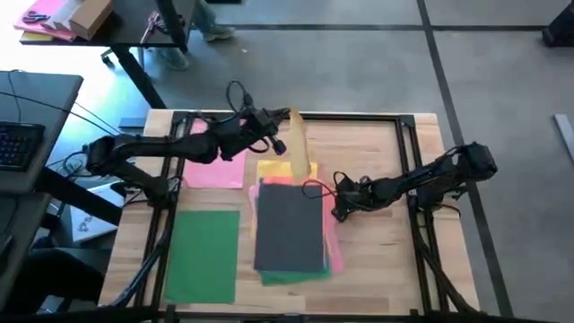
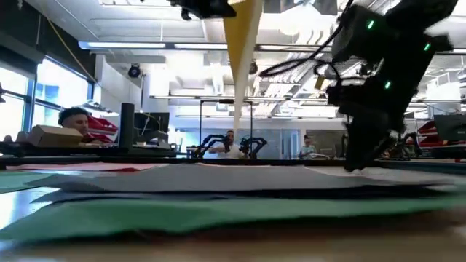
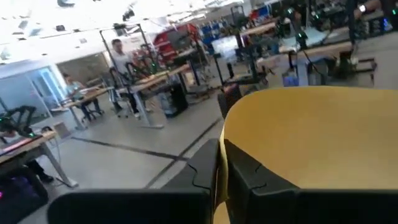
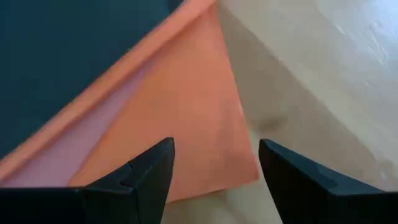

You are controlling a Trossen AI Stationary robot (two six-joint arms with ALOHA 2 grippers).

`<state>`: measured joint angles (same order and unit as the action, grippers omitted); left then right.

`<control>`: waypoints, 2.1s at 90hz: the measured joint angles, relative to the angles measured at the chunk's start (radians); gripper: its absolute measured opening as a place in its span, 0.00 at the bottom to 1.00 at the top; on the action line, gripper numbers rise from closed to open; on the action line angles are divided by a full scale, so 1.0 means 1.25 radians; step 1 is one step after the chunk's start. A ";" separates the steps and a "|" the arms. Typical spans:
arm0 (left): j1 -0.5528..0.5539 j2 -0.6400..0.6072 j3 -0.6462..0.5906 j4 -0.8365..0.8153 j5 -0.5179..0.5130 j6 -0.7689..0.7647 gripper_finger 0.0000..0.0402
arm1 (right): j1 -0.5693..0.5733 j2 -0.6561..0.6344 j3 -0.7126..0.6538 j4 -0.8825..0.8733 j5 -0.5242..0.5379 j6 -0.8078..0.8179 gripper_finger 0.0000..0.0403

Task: Organize paper
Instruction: Move the yellow color paper to the top right of the table

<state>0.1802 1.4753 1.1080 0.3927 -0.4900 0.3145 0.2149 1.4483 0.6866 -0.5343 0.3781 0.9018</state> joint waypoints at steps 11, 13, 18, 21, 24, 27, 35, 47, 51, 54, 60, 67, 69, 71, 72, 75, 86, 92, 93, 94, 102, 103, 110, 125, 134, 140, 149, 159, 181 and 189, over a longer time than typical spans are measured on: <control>0.009 0.080 0.047 0.002 0.013 -0.009 0.00 | 0.071 -0.072 0.015 -0.124 0.034 0.085 0.55; 0.009 0.097 0.059 0.002 0.016 -0.012 0.00 | 0.083 -0.088 0.016 -0.135 0.039 0.098 0.55; 0.009 0.143 0.093 0.003 0.018 -0.013 0.00 | 0.110 -0.130 0.021 -0.150 0.059 0.119 0.55; 0.010 0.173 0.118 0.002 0.020 -0.013 0.00 | 0.123 -0.154 0.021 -0.151 0.071 0.128 0.55; 0.011 0.208 0.148 0.009 0.022 -0.013 0.00 | 0.136 -0.178 0.021 -0.151 0.084 0.132 0.55; 0.013 0.240 0.180 0.019 0.031 -0.014 0.00 | 0.149 -0.203 0.021 -0.149 0.098 0.132 0.55; 0.020 0.326 0.287 0.022 0.034 -0.013 0.00 | 0.180 -0.265 0.021 -0.142 0.125 0.131 0.55; 0.025 0.435 0.462 -0.040 0.034 0.027 0.00 | 0.236 -0.348 0.021 -0.136 0.131 0.094 0.55; 0.025 0.462 0.511 -0.079 0.035 0.042 0.00 | 0.254 -0.375 0.021 -0.140 0.132 0.094 0.55; 0.024 0.477 0.542 -0.111 0.035 0.049 0.00 | 0.264 -0.395 0.021 -0.142 0.137 0.095 0.55; 0.021 0.498 0.594 -0.169 0.038 0.059 0.00 | 0.282 -0.438 0.021 -0.148 0.147 0.095 0.55; 0.017 0.505 0.625 -0.220 0.046 0.064 0.00 | 0.296 -0.482 0.021 -0.164 0.161 0.095 0.55; 0.015 0.505 0.628 -0.232 0.046 0.064 0.00 | 0.300 -0.494 0.021 -0.170 0.167 0.095 0.55; 0.013 0.504 0.629 -0.241 0.046 0.065 0.00 | 0.303 -0.506 0.021 -0.176 0.173 0.094 0.55; 0.012 0.503 0.629 -0.248 0.046 0.065 0.00 | 0.304 -0.512 0.021 -0.179 0.176 0.094 0.55; 0.009 0.502 0.630 -0.269 0.046 0.065 0.00 | 0.308 -0.528 0.021 -0.191 0.181 0.092 0.55; -0.007 0.497 0.629 -0.388 0.082 0.046 0.00 | 0.317 -0.572 0.021 -0.213 0.187 0.091 0.55; -0.021 0.497 0.629 -0.452 0.146 0.007 0.00 | 0.325 -0.592 0.021 -0.204 0.186 0.078 0.55; -0.023 0.497 0.628 -0.462 0.160 0.001 0.00 | 0.326 -0.595 0.021 -0.201 0.186 0.072 0.55; -0.026 0.499 0.628 -0.470 0.175 -0.003 0.00 | 0.327 -0.598 0.021 -0.196 0.186 0.066 0.55; -0.050 0.515 0.612 -0.511 0.291 -0.031 0.00 | 0.339 -0.621 0.021 -0.147 0.168 0.006 0.55; -0.054 0.520 0.609 -0.513 0.303 -0.032 0.00 | 0.341 -0.623 0.021 -0.139 0.167 -0.003 0.55; -0.080 0.548 0.579 -0.507 0.375 -0.028 0.00 | 0.348 -0.637 0.021 -0.064 0.166 -0.075 0.55; -0.131 0.634 0.538 -0.419 0.398 0.028 0.00 | 0.339 -0.645 0.021 -0.037 0.203 -0.144 0.55; -0.147 0.694 0.537 -0.322 0.376 0.071 0.00 | 0.305 -0.635 0.015 -0.120 0.256 -0.075 0.55; -0.155 0.726 0.537 -0.261 0.363 0.117 0.00 | 0.273 -0.621 0.015 -0.199 0.264 0.011 0.55; -0.168 0.751 0.536 -0.193 0.367 0.194 0.00 | 0.229 -0.600 0.014 -0.320 0.246 0.134 0.55; -0.175 0.752 0.538 -0.217 0.412 0.209 0.00 | 0.183 -0.566 0.014 -0.414 0.202 0.218 0.55; -0.157 0.752 0.538 -0.252 0.418 0.111 0.02 | 0.110 -0.476 0.014 -0.431 0.146 0.229 0.55; -0.151 0.752 0.538 -0.256 0.429 0.099 0.07 | 0.089 -0.436 0.014 -0.431 0.117 0.230 0.55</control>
<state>-0.0082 2.4153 1.7802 0.0731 0.0461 0.4384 0.3259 0.9038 0.7036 -1.0732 0.5241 1.1894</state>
